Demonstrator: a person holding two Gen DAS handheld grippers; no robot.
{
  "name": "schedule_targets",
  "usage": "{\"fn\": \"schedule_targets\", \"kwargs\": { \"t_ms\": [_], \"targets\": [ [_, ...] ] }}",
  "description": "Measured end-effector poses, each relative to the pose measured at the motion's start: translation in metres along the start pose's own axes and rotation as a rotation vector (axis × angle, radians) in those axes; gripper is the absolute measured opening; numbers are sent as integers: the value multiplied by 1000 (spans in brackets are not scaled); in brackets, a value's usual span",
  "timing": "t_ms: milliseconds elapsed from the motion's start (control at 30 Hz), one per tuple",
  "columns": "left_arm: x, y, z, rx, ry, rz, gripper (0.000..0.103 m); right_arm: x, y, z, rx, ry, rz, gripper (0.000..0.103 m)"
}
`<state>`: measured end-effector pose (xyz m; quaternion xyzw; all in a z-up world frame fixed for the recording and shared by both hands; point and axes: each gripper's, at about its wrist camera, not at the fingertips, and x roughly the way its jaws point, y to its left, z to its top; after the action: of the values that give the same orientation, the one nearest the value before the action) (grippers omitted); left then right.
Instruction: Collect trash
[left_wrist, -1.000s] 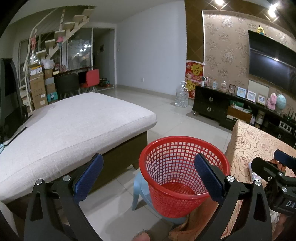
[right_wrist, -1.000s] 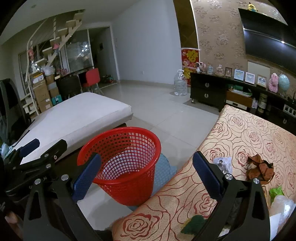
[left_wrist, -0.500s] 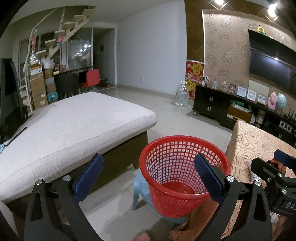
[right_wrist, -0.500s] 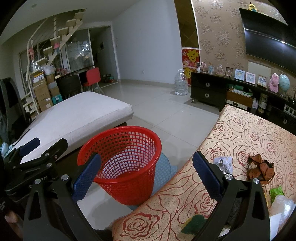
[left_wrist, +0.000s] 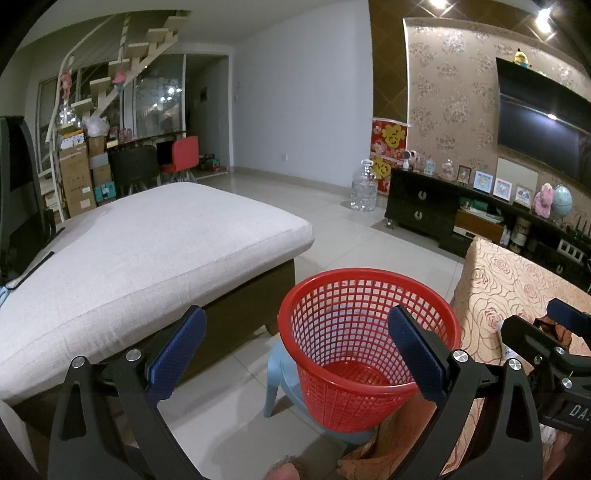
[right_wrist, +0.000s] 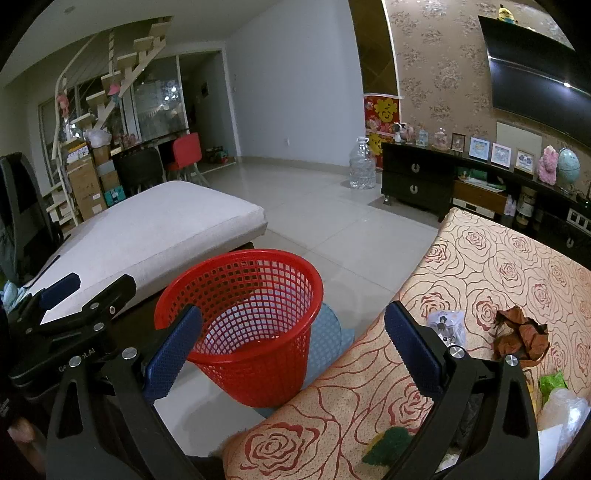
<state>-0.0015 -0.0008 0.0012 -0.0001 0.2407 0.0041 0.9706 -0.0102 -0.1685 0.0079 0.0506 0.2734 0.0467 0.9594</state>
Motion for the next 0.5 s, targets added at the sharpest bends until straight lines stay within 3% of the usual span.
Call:
{"fn": "schedule_targets", "kwargs": {
  "t_ms": [500],
  "targets": [
    [0, 0, 1, 1, 2, -1, 95, 0, -1, 1, -1, 2, 1, 96]
  ]
}}
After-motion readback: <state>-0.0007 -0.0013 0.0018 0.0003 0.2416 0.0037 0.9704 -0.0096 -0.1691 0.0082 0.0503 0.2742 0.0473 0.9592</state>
